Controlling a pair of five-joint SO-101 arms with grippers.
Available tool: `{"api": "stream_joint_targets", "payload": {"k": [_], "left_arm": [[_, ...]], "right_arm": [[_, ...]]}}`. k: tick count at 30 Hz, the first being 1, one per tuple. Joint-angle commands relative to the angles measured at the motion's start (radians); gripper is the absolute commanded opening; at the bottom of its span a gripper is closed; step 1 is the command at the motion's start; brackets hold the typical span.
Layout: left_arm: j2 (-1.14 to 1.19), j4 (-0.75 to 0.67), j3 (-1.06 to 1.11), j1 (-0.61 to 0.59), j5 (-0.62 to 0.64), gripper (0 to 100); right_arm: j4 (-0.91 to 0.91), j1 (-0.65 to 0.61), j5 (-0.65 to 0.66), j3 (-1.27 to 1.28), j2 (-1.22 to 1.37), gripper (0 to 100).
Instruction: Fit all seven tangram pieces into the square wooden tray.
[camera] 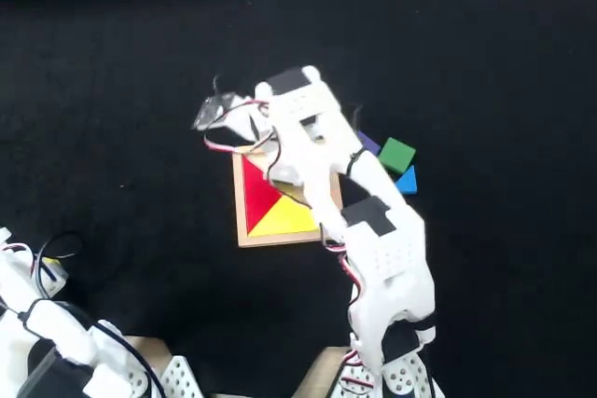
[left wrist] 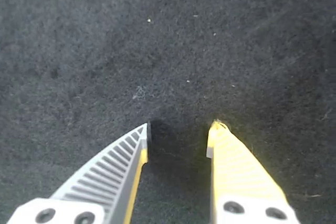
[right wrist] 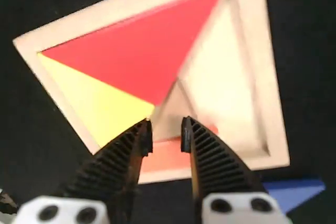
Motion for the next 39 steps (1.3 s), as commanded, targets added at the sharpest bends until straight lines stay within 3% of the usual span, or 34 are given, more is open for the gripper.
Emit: {"api": "stream_joint_targets", "payload": {"k": [1,5,9,32,39], "left_arm": [[0.003,0.011,0.005,0.013,-0.008,19],[0.003,0.011,0.005,0.013,-0.008,19],[0.003,0.011,0.005,0.013,-0.008,19],[0.003,0.011,0.005,0.013,-0.008,19],[0.003,0.011,0.005,0.013,-0.008,19]], "right_arm": [[0.040,0.028,-0.037,-0.096,-0.074,10.3],[0.044,0.032,-0.232,-0.094,-0.081,10.3],[0.017,0.038,-0.321,0.012,-0.081,10.3],[-0.270,0.028,-0.350,0.119,-0.082,10.3],[-0.201,0.021,-0.446,0.064,-0.153,10.3]]}}
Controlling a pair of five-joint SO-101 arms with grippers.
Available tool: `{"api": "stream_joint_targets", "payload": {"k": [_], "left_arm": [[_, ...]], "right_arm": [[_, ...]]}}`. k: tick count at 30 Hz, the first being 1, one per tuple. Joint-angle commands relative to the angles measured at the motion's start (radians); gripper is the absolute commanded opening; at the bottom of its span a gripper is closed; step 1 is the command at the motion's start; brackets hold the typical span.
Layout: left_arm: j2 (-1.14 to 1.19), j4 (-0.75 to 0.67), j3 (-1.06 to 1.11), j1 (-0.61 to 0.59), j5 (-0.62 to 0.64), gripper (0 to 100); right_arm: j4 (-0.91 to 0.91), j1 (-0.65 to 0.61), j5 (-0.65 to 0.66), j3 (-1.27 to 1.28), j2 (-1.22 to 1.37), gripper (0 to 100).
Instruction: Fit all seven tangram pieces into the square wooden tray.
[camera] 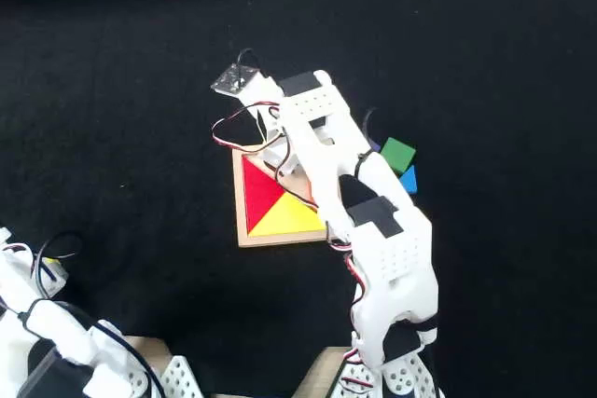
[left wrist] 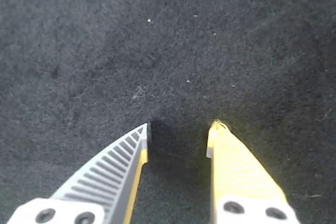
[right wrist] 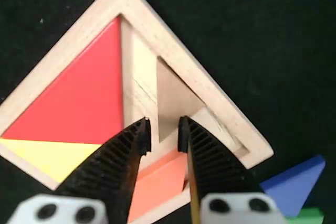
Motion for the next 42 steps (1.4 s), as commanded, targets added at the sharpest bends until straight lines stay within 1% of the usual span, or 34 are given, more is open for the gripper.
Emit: {"api": "stream_joint_targets", "payload": {"k": [1,8,17,21,31,37,42], "left_arm": [[0.003,0.011,0.005,0.013,-0.008,19],[0.003,0.009,0.005,0.013,-0.008,19],[0.003,0.009,0.005,0.013,-0.008,19],[0.003,0.009,0.005,0.013,-0.008,19],[0.003,0.009,0.005,0.013,-0.008,19],[0.003,0.009,0.005,0.013,-0.008,19],[0.003,0.009,0.005,0.013,-0.008,19]], "right_arm": [[0.051,-0.003,-0.072,-0.058,-0.122,10.3],[0.052,-0.083,-0.086,0.071,-0.147,10.2],[0.002,-0.080,-0.087,0.117,-0.142,10.2],[0.000,-0.080,-0.087,0.097,-0.085,10.2],[0.017,0.020,-0.087,-0.042,0.012,10.2],[0.017,0.051,-0.087,-0.102,0.041,10.2],[0.029,0.049,-0.081,-0.127,0.044,10.2]]}}
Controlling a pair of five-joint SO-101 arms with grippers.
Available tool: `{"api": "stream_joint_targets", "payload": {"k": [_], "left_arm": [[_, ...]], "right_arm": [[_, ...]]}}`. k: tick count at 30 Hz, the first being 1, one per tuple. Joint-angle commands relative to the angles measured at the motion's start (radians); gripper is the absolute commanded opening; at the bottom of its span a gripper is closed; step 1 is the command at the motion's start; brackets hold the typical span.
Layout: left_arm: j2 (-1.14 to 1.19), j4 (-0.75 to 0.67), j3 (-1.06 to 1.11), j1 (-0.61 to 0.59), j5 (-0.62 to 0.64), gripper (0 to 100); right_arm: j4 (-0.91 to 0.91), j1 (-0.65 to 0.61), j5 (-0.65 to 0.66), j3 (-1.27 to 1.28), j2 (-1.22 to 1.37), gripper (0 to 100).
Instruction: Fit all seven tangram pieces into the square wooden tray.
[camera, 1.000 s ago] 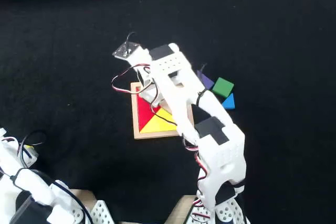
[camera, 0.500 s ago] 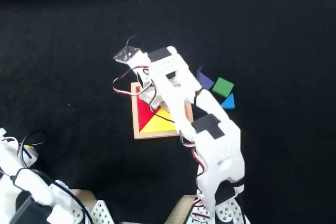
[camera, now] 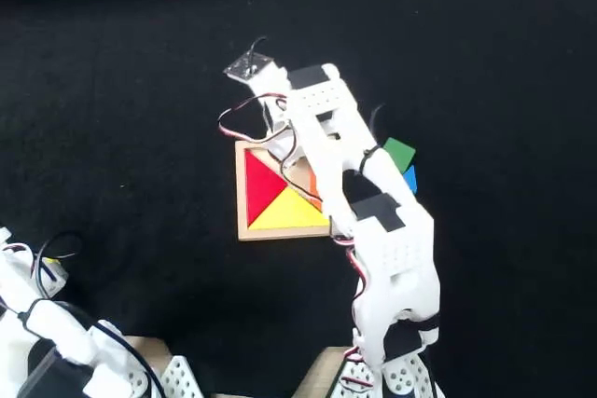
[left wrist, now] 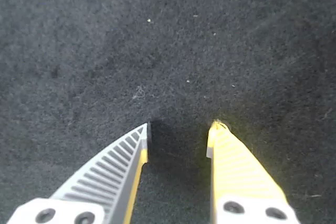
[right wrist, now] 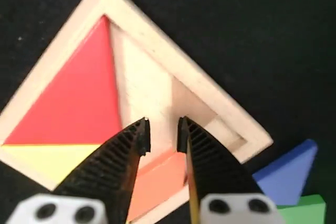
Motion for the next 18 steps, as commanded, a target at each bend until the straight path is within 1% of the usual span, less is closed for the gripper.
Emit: {"api": "stream_joint_targets", "payload": {"k": [1,5,11,18], "left_arm": [[0.003,0.009,0.005,0.013,-0.008,19],[0.003,0.009,0.005,0.013,-0.008,19],[0.003,0.009,0.005,0.013,-0.008,19],[0.003,0.009,0.005,0.013,-0.008,19]], "right_arm": [[0.031,0.008,-0.005,-0.059,-0.007,10.2],[0.055,0.000,-0.009,-0.127,-0.015,10.2],[0.008,-0.008,-0.011,-0.202,0.067,10.2],[0.100,-0.026,-0.011,-0.344,0.189,10.2]]}}
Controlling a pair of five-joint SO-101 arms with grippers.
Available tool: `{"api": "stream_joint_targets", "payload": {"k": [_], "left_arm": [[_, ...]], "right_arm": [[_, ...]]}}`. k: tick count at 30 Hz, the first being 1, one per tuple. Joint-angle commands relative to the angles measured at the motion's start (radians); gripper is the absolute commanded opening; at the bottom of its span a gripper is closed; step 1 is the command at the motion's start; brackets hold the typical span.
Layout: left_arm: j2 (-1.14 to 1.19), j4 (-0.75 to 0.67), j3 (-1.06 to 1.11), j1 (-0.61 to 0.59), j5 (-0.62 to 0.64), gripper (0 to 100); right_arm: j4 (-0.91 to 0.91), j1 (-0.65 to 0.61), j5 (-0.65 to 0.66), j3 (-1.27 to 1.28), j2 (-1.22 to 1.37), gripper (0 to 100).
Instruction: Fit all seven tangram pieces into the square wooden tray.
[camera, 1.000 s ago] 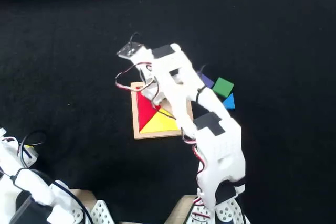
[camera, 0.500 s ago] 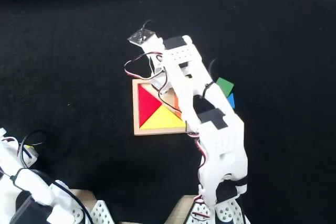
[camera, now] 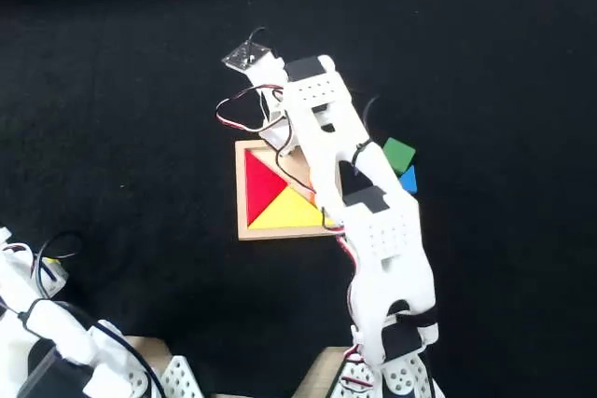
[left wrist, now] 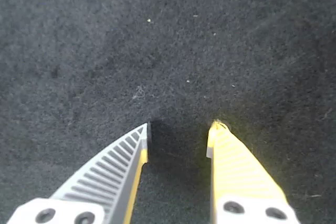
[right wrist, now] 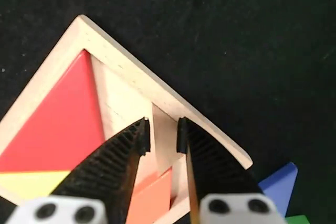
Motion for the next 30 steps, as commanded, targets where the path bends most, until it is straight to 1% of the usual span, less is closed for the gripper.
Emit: {"api": "stream_joint_targets", "payload": {"k": [1,6,11,14,16,18,23,26,30], "left_arm": [[0.003,0.009,0.005,0.013,-0.008,19],[0.003,0.009,0.005,0.013,-0.008,19],[0.003,0.009,0.005,0.013,-0.008,19],[0.003,0.009,0.005,0.013,-0.008,19],[0.003,0.009,0.005,0.013,-0.008,19],[0.003,0.009,0.005,0.013,-0.008,19],[0.003,0.009,0.005,0.013,-0.008,19],[0.003,0.009,0.005,0.013,-0.008,19],[0.003,0.009,0.005,0.013,-0.009,19]], "right_arm": [[0.055,-0.031,-0.011,-0.111,0.025,10.2],[0.160,-0.101,-0.003,-0.182,0.058,10.2],[0.261,-0.153,-0.003,-0.191,0.054,10.0],[0.295,-0.166,-0.002,-0.202,0.048,5.7],[0.321,-0.163,-0.002,-0.229,0.028,2.9],[0.347,-0.161,-0.009,-0.243,-0.010,2.8],[0.331,-0.161,-0.011,-0.122,-0.107,3.1],[0.308,-0.124,-0.011,-0.056,-0.127,0.9],[0.261,-0.058,-0.011,0.008,-0.127,1.1]]}}
